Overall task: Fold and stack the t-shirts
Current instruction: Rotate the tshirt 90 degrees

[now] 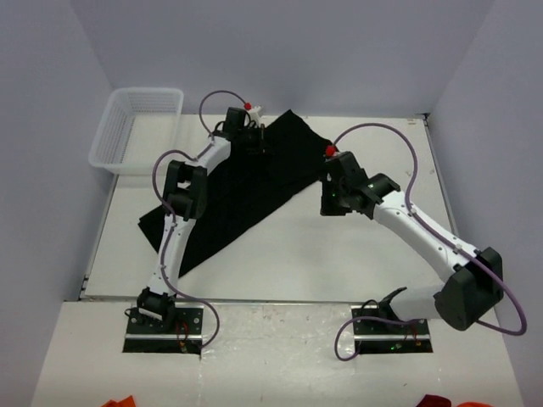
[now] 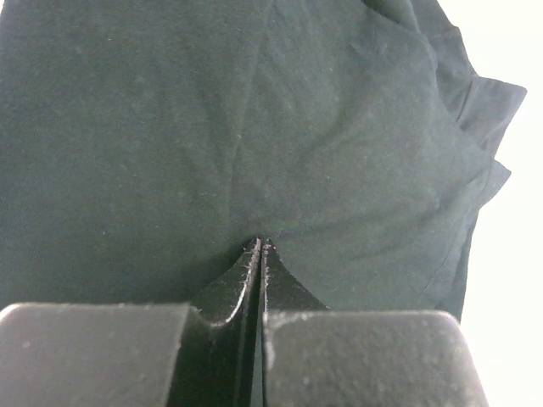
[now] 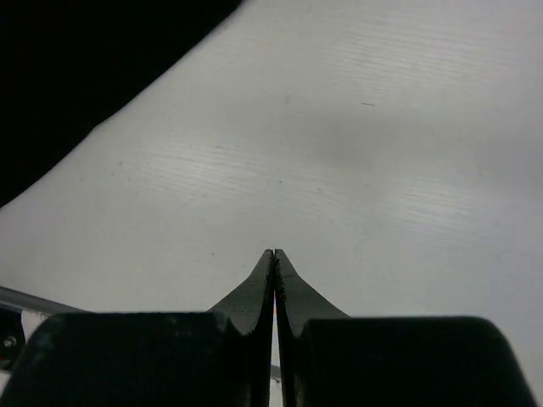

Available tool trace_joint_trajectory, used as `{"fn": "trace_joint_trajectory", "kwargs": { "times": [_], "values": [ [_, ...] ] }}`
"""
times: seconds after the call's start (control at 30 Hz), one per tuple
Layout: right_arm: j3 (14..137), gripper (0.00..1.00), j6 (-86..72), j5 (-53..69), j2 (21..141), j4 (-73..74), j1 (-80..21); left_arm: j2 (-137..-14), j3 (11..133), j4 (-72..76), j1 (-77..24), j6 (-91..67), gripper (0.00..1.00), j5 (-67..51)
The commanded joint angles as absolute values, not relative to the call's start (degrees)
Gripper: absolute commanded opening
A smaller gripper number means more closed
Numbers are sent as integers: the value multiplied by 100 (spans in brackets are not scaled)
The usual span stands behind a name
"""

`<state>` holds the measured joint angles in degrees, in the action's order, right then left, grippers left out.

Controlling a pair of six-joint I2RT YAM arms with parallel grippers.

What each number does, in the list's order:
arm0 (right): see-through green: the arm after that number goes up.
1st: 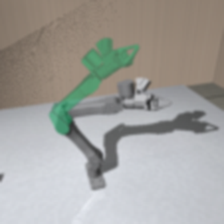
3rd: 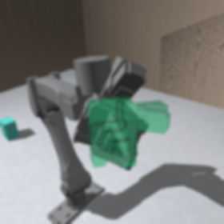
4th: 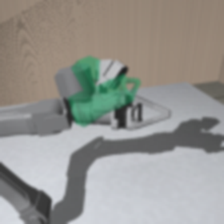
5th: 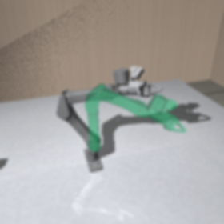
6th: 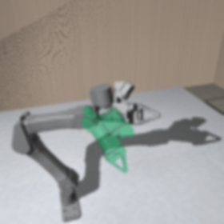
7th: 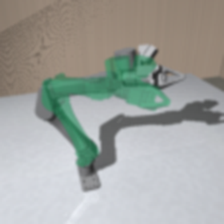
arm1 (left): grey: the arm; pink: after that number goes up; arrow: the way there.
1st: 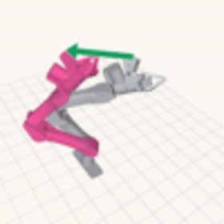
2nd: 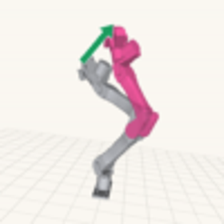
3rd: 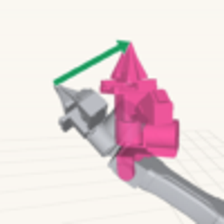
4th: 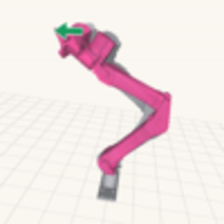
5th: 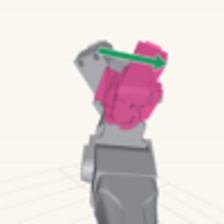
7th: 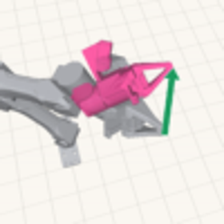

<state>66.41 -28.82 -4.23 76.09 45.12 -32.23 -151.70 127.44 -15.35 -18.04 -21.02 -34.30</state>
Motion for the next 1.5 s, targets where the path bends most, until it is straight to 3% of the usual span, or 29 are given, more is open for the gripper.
{"fn": "trace_joint_trajectory", "kwargs": {
  "times": [0.0,0.1,0.3,0.47,1.0,1.3,1.47],
  "values": [
    [6662,0,-2664,374,8128,3544,-3489,-14660,12630,-1924,-1828,-1705,0,-3164],
    [7038,0,-2540,1238,8936,3138,-3770,-14616,12648,-1995,-1767,-1705,0,-3243],
    [9067,0,-2391,2012,11052,3365,-4534,-14485,12332,-1811,-1749,-1784,0,-3559],
    [10168,0,-2224,2864,12022,3463,-4711,-14388,12217,-1793,-1740,-1740,0,-3674],
    [10555,0,-2004,3726,13324,2532,-4852,-14616,12067,-1890,-1442,-1266,0,-4438],
    [11451,0,-2065,3648,14159,2768,-4843,-14590,11883,-1670,-1283,-1362,0,-4711],
    [10936,0,-2329,3139,14028,2707,-4852,-14599,11892,-1635,-1231,-1397,0,-4798]
  ]
}}
